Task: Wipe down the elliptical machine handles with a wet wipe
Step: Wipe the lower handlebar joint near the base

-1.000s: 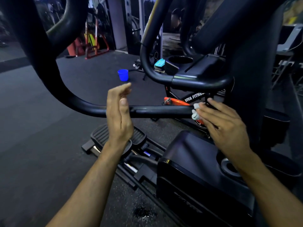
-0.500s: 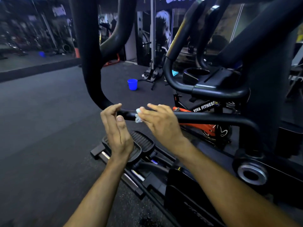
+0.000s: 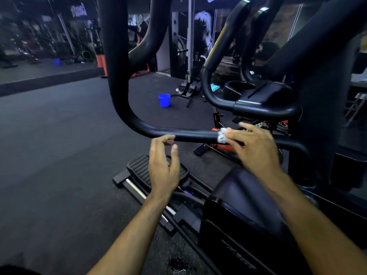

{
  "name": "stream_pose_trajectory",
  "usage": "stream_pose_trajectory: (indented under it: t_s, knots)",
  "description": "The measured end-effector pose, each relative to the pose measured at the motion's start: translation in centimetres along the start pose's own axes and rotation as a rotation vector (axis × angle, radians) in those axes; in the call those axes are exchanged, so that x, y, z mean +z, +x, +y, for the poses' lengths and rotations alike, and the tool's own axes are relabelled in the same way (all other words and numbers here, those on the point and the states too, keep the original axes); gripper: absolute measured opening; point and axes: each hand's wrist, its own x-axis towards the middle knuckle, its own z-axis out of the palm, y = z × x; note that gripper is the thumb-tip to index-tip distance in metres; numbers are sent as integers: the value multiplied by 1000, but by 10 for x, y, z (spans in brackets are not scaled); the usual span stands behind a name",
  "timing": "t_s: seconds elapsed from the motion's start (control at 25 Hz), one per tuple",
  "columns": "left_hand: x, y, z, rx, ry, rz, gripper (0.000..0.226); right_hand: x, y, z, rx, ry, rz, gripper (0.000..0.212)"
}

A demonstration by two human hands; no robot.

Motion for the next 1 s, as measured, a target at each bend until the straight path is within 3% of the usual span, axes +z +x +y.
stream_pose_trajectory:
  t_s: [0.12,0.32,0.64,0.76,0.88,0.96,1.0]
  knots:
    - [7,-5,4,-18,-9,-12,16,-26,-12,28,1,-49,-2,25]
    - [8,-13,13,-233,7,52,12,-8,5,24,-74,54,-16,22]
    - [-32,9,15,-463,30,126,18,74,65,-102,-294,187,-130,14]
    - [-66,20,3,-483,28,94,21,100,83,-150,-270,224,-51,20]
    - [-114,22,-17,-518,-19,52,23,108,81,-179,-158,451,179,11]
    - [-151,20,-32,-540,-88,25,27,106,63,-217,-161,693,101,6]
    - [-169,16,-41,-552,-138,8,28,105,52,-241,-156,778,-26,8]
